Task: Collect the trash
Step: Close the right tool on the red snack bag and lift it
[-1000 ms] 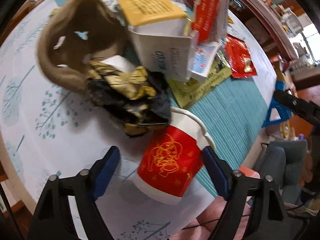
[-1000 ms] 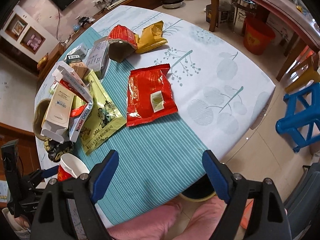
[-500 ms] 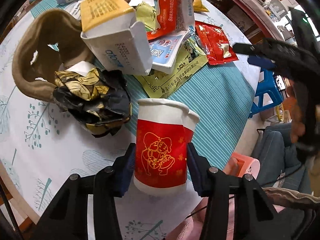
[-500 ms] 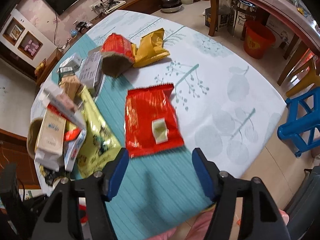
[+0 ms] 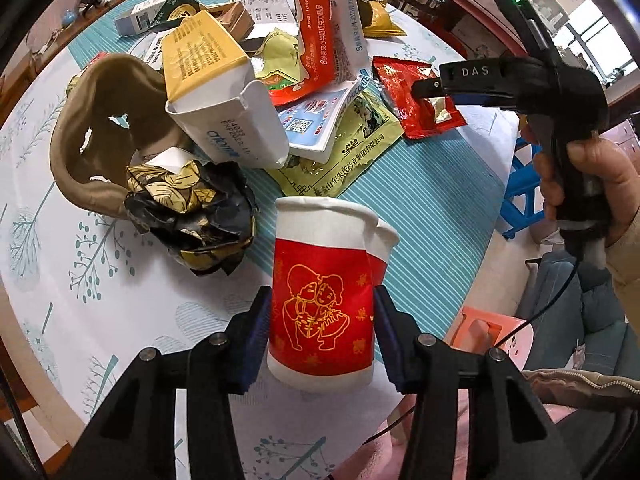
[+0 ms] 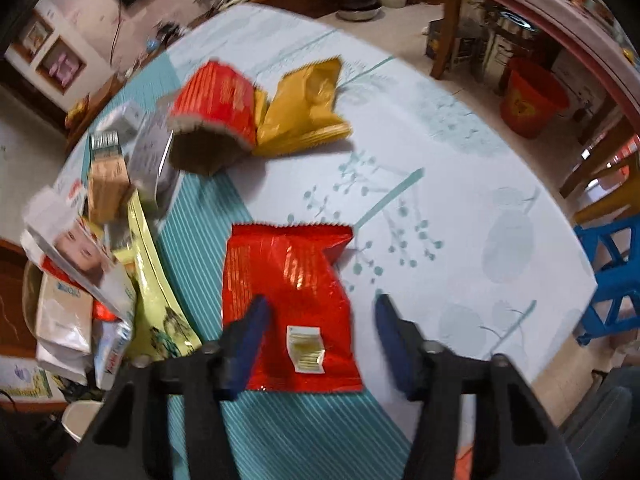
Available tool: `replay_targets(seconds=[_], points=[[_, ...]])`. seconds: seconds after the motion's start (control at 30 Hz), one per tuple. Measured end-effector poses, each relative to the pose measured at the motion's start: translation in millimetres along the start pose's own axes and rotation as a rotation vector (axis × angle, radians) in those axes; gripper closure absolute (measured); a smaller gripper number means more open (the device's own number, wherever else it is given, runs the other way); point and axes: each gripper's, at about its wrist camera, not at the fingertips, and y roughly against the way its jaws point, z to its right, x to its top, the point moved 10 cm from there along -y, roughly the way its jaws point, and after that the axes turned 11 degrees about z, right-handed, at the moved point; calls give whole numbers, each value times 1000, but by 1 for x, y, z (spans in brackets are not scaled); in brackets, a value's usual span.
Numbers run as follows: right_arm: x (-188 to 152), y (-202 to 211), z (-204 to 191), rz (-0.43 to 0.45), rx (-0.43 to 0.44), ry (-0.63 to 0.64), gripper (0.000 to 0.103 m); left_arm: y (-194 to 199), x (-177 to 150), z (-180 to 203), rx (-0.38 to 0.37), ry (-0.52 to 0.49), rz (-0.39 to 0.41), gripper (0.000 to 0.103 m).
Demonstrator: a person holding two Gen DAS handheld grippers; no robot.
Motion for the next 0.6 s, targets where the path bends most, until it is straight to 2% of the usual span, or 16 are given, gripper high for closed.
replay_targets(seconds=[0.13, 0.17, 0.23, 0.3, 0.6], points=[[-4, 2, -9, 12, 8, 76, 74, -3, 1, 2, 18, 8, 3, 56], [-6, 3, -11, 17, 12, 92, 85, -2, 1, 1, 25, 13, 5, 56], [-9, 7, -13, 32, 24, 112, 92, 0, 3, -1, 34, 31, 10, 56], [-11, 17, -15, 48, 36, 136, 96, 3, 6, 0, 40, 51, 22, 56], [-13, 77, -19, 110, 152, 186, 97, 28, 27, 14, 78, 136, 119, 56]])
